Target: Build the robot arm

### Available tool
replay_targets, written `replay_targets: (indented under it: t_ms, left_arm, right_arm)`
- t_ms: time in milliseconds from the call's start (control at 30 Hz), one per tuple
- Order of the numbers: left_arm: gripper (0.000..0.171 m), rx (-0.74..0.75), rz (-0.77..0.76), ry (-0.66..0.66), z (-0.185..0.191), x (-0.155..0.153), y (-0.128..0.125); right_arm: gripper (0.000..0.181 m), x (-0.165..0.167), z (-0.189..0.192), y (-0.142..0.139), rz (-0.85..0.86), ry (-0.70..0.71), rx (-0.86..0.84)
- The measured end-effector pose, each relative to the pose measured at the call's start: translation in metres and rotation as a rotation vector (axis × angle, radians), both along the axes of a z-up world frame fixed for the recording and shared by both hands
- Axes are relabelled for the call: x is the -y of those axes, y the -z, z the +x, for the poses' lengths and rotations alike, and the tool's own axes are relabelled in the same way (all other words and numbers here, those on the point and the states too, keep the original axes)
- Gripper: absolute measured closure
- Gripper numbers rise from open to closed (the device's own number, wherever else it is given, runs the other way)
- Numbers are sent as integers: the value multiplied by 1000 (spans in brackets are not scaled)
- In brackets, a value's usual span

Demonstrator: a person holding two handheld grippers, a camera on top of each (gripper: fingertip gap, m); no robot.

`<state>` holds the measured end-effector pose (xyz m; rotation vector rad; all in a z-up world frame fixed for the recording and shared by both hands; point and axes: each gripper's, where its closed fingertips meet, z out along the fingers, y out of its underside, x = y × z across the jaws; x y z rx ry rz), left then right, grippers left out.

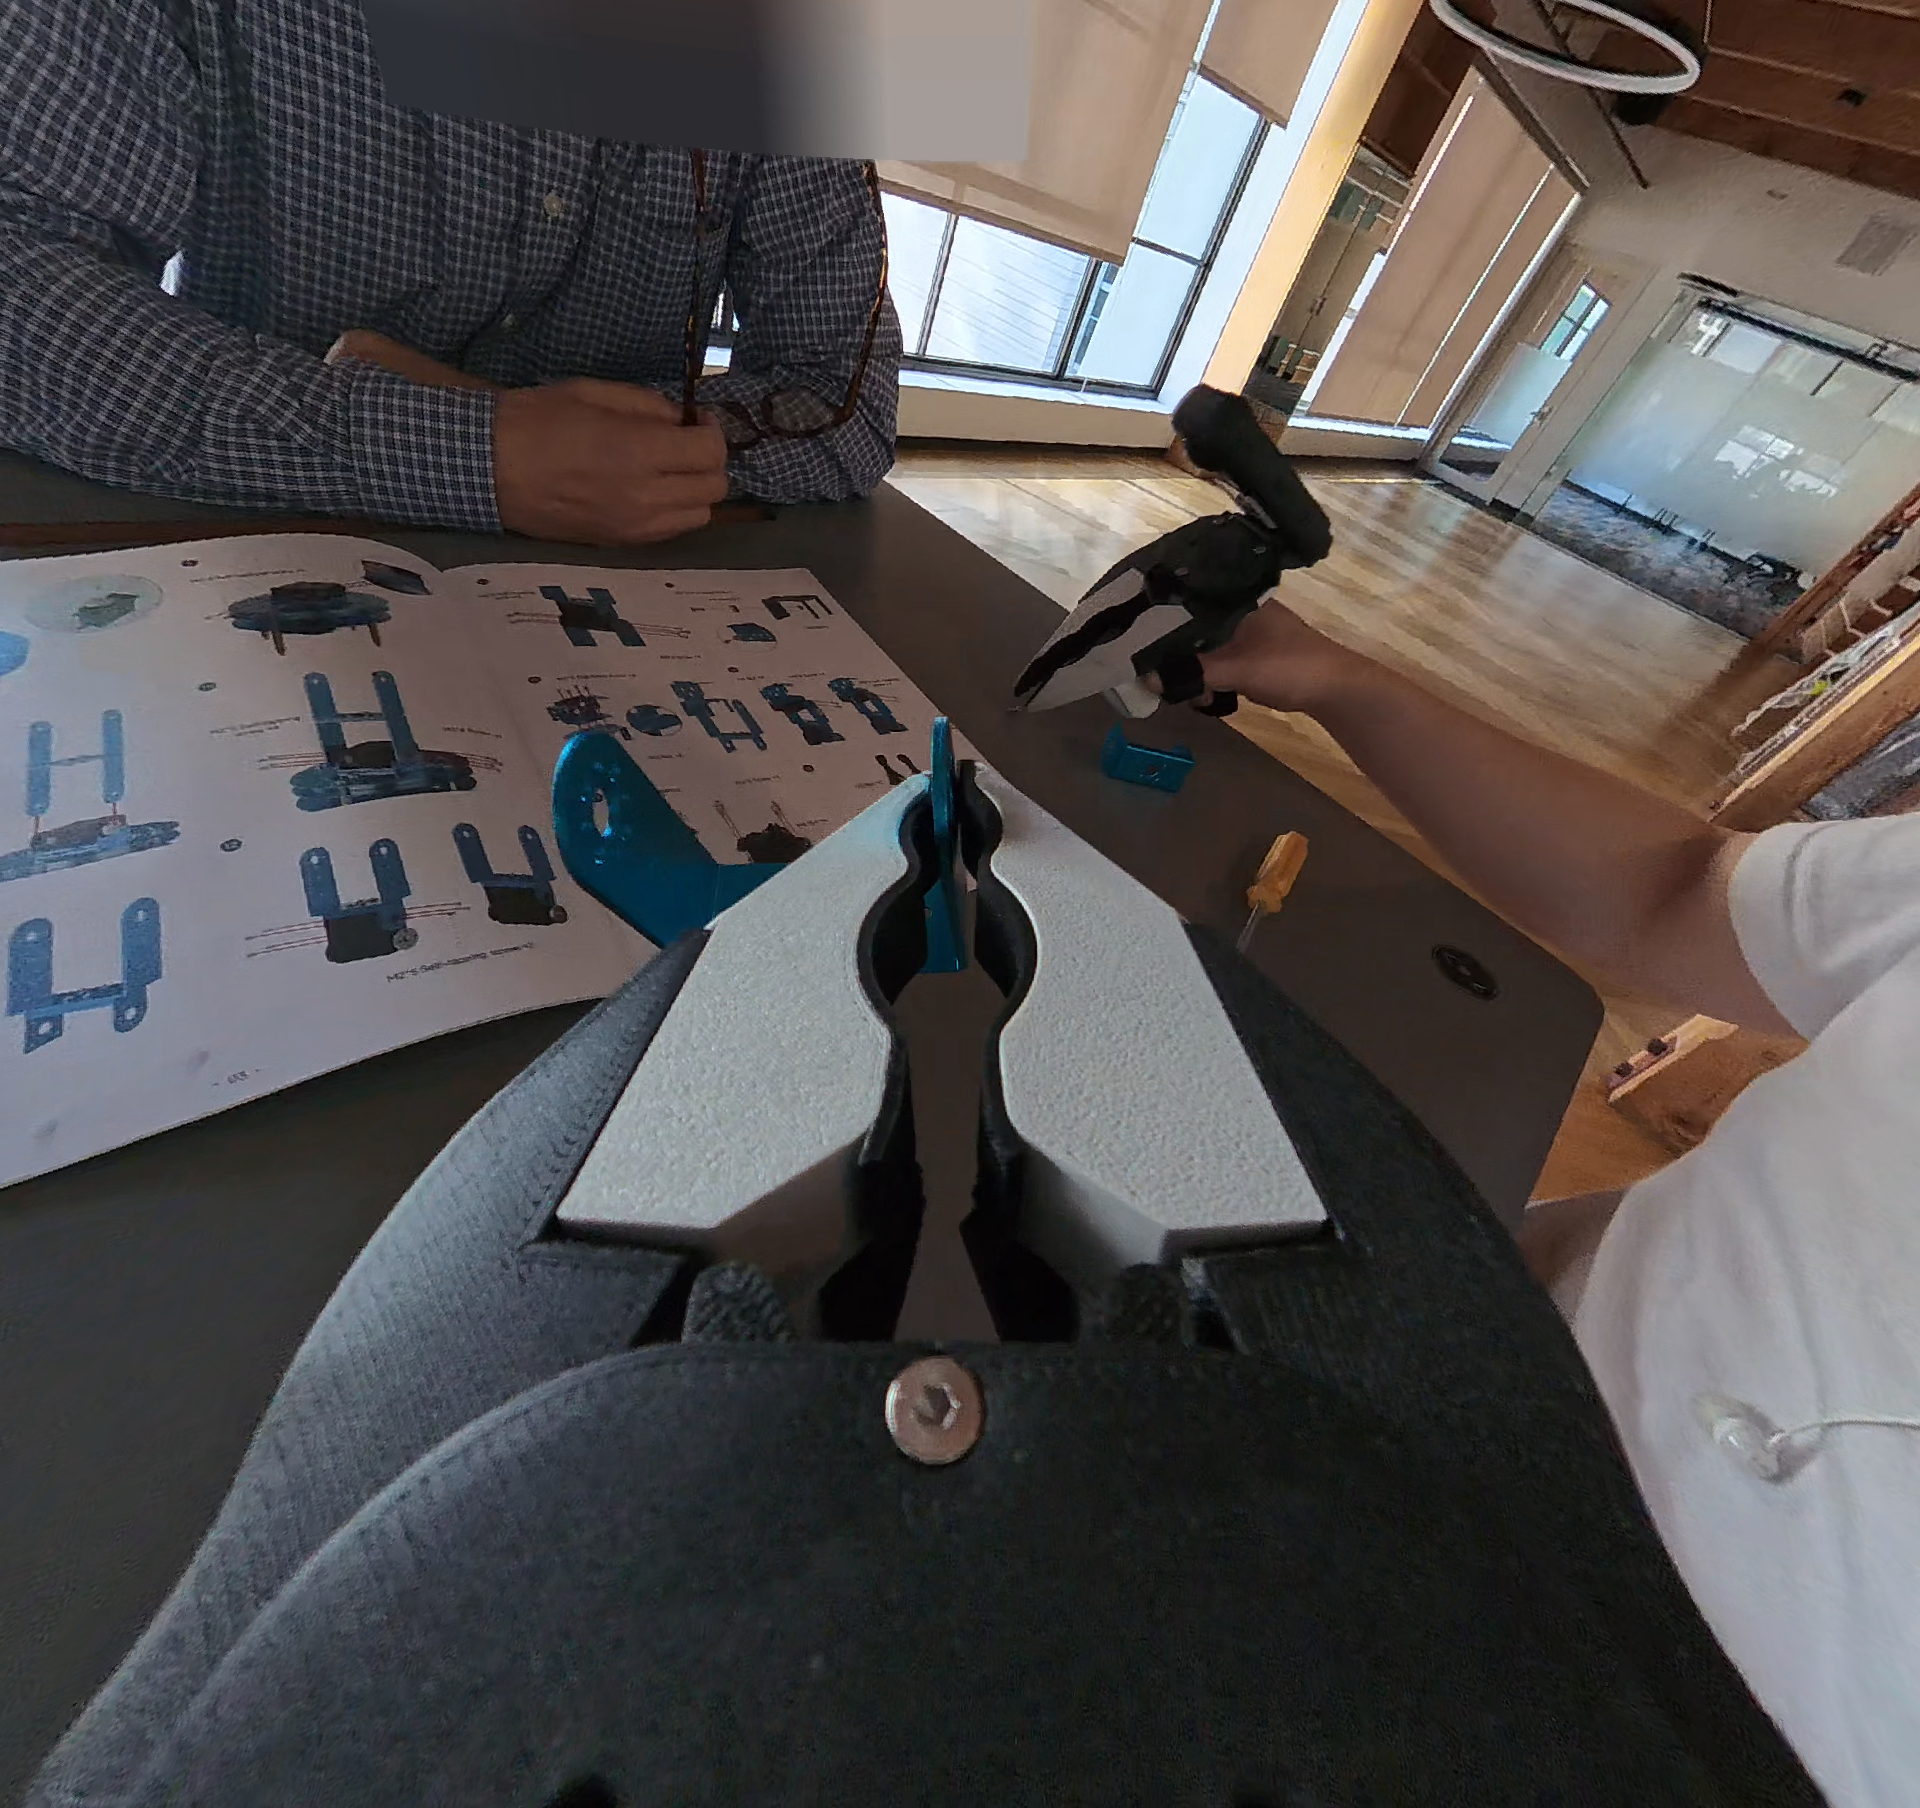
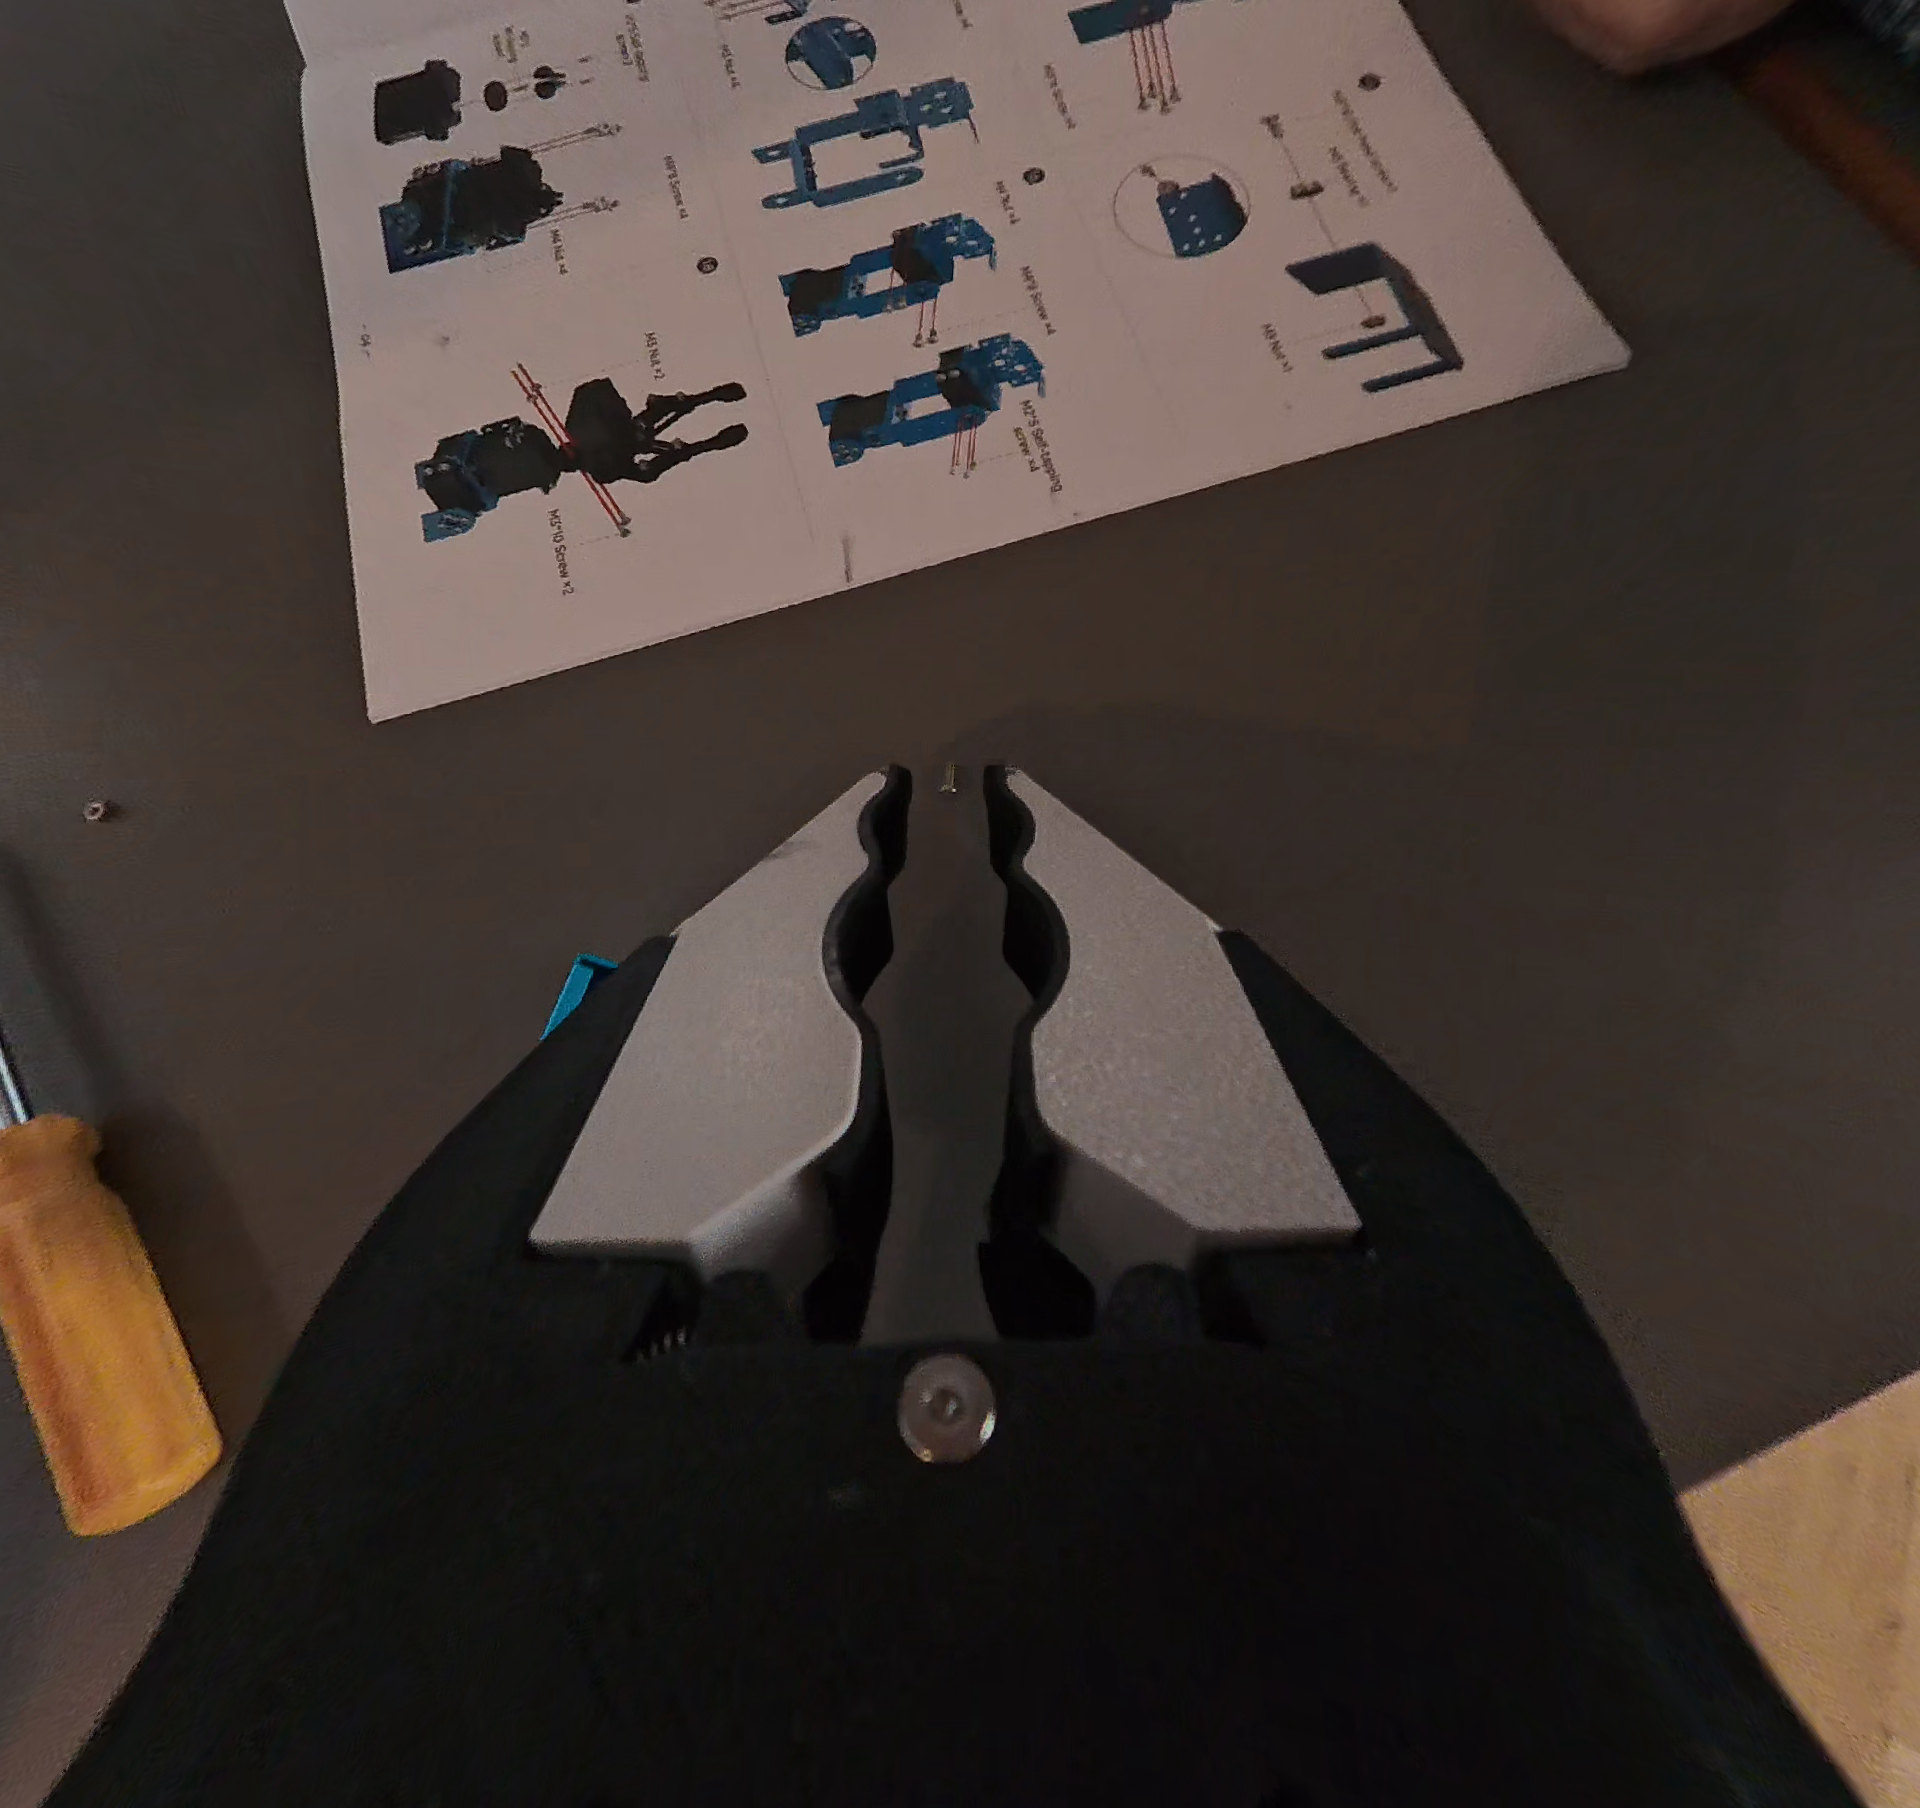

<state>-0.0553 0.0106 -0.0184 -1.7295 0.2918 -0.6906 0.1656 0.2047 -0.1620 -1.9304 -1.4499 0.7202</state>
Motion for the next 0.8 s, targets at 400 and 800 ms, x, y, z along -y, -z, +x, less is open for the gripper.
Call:
replay_targets:
  t_ms: [400, 800]
  left_arm:
    - [171, 58, 9, 23, 0, 2, -3]
    - [171, 342, 21, 113, -7, 7, -11]
  right_arm:
    - [176, -1, -2, 6, -1, -10, -21]
    - [181, 3, -2, -8, 119, -19, -24]
